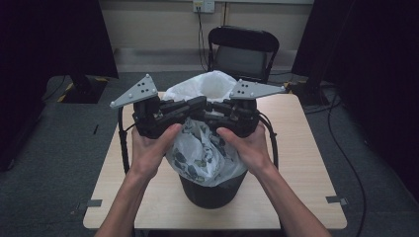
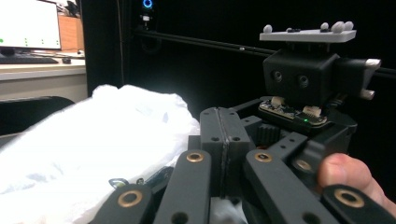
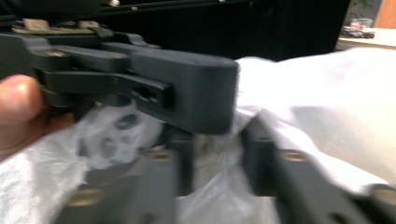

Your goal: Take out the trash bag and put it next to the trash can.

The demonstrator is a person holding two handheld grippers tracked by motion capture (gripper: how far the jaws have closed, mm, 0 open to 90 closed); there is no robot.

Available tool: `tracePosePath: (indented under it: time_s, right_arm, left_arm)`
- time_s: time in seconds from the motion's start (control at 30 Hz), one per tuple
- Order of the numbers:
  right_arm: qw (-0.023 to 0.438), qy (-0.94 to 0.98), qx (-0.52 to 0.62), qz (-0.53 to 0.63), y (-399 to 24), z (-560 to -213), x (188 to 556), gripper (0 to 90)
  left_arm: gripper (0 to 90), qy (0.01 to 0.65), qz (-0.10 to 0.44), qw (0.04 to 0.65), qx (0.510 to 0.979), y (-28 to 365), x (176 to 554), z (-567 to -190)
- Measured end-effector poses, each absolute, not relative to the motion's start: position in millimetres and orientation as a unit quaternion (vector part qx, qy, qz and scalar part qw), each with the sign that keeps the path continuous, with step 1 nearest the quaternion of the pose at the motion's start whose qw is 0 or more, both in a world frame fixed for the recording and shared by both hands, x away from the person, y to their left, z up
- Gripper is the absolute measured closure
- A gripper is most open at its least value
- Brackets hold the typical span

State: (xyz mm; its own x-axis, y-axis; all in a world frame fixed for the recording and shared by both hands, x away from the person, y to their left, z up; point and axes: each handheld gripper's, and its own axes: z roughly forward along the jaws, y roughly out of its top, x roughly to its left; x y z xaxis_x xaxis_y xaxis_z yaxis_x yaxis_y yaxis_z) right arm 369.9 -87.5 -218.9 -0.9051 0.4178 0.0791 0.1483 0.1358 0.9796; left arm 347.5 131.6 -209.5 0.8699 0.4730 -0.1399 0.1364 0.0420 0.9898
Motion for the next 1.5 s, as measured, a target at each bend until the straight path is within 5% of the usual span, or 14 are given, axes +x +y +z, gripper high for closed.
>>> tracePosePath:
  time_s: [0.07, 0.2, 0.4, 0.5, 0.63, 0.77, 0.8, 0.83, 0.93, 1.03, 1.2, 1.47, 1.5]
  right_arm:
    - [0.107, 0.748, 0.185, 0.628, -89, -218, 369, 88.7]
    - [0.108, 0.742, 0.185, 0.635, -96, -212, 369, 89.9]
    - [0.113, 0.729, 0.171, 0.653, -106, -193, 364, 89.9]
    - [0.116, 0.724, 0.163, 0.660, -104, -180, 360, 90.0]
    - [0.111, 0.729, 0.157, 0.657, -96, -171, 356, 90.0]
    - [0.111, 0.731, 0.148, 0.656, -99, -169, 351, 89.8]
    - [0.109, 0.730, 0.147, 0.659, -101, -170, 351, 86.5]
    - [0.112, 0.728, 0.151, 0.659, -104, -171, 350, 74.0]
    - [0.126, 0.724, 0.171, 0.656, -114, -173, 347, 34.1]
    - [0.148, 0.714, 0.174, 0.662, -126, -177, 340, 14.3]
    - [0.165, 0.737, 0.189, 0.628, -129, -195, 348, 2.2]
    - [0.141, 0.771, 0.184, 0.594, -102, -211, 368, 0.0]
    - [0.143, 0.773, 0.187, 0.589, -99, -211, 370, 5.2]
  left_arm:
    - [86.1, 0.218, 0.123, 0.690, 0.679, 135, 348, -209]
    - [37.0, 0.230, 0.145, 0.693, 0.667, 141, 346, -206]
    - [17.9, 0.211, 0.129, 0.691, 0.679, 146, 349, -212]
    - [15.8, 0.210, 0.147, 0.666, 0.700, 129, 350, -213]
    - [23.1, 0.205, 0.159, 0.650, 0.715, 110, 354, -212]
    - [72.5, 0.191, 0.155, 0.650, 0.719, 110, 353, -214]
    - [79.8, 0.192, 0.157, 0.649, 0.720, 112, 352, -214]
    - [83.9, 0.193, 0.165, 0.645, 0.721, 113, 352, -214]
    - [86.3, 0.202, 0.164, 0.650, 0.714, 120, 354, -212]
    - [86.5, 0.212, 0.166, 0.655, 0.706, 126, 355, -208]
    - [86.6, 0.198, 0.148, 0.673, 0.697, 124, 350, -196]
    - [87.2, 0.175, 0.135, 0.671, 0.708, 106, 345, -187]
    - [87.2, 0.175, 0.135, 0.671, 0.708, 106, 345, -187]
